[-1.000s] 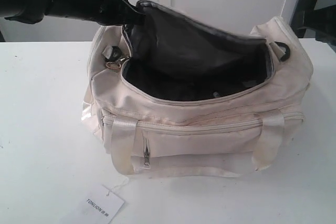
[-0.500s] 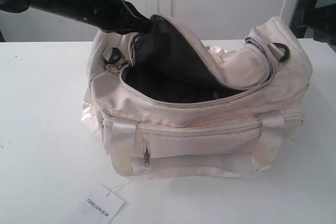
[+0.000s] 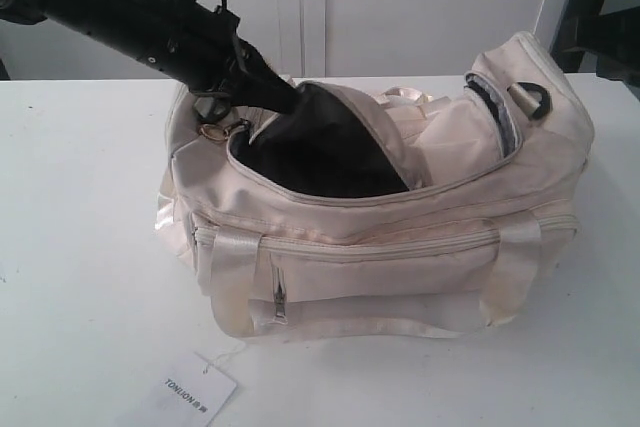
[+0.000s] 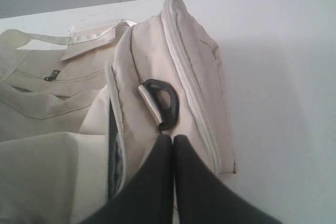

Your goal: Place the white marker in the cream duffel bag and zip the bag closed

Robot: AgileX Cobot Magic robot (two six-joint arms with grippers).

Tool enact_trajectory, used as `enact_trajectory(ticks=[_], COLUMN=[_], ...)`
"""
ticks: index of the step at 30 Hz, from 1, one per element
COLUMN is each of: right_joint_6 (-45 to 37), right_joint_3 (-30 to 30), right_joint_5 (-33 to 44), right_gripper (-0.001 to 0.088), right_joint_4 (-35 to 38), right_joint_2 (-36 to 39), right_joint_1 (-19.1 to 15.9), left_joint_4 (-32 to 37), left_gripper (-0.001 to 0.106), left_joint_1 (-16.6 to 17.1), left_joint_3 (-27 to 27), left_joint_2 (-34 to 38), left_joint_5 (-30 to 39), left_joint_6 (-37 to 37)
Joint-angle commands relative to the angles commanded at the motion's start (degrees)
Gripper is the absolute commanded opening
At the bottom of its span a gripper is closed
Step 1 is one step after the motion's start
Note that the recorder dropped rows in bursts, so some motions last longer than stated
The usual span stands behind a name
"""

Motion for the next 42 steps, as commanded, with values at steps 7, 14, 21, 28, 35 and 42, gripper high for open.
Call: enact_trajectory(ticks=[7, 14, 21, 28, 35, 42], right_joint_6=[0.0, 0.0, 0.0, 0.0, 0.0, 0.0], right_joint_3=[0.0, 0.0, 0.0, 0.0, 0.0, 0.0], right_joint_5=[0.0, 0.0, 0.0, 0.0, 0.2, 0.3], right_gripper=[0.0000, 0.0000, 0.0000, 0.0000, 0.0000, 0.0000], right_joint_4=[0.1, 0.4, 1.0, 1.3, 1.5, 1.5], right_joint_2=[0.0, 0.0, 0.0, 0.0, 0.0, 0.0], right_joint_1=[0.0, 0.0, 0.0, 0.0, 0.0, 0.0], left_joint_4=[1.8, 8.0, 10.9, 10.9, 10.9, 10.6], left_gripper=[0.000, 0.000, 0.000, 0.000, 0.007, 0.041], left_joint_1=[0.0, 0.0, 0.0, 0.0, 0.0, 0.0], left_joint_3=[0.0, 0.0, 0.0, 0.0, 0.0, 0.0], left_joint_2=[0.0, 0.0, 0.0, 0.0, 0.0, 0.0], left_joint_5=[4.8, 8.6, 8.6, 8.6, 8.6, 8.6], left_joint_6=[0.0, 0.0, 0.0, 0.0, 0.0, -0.4])
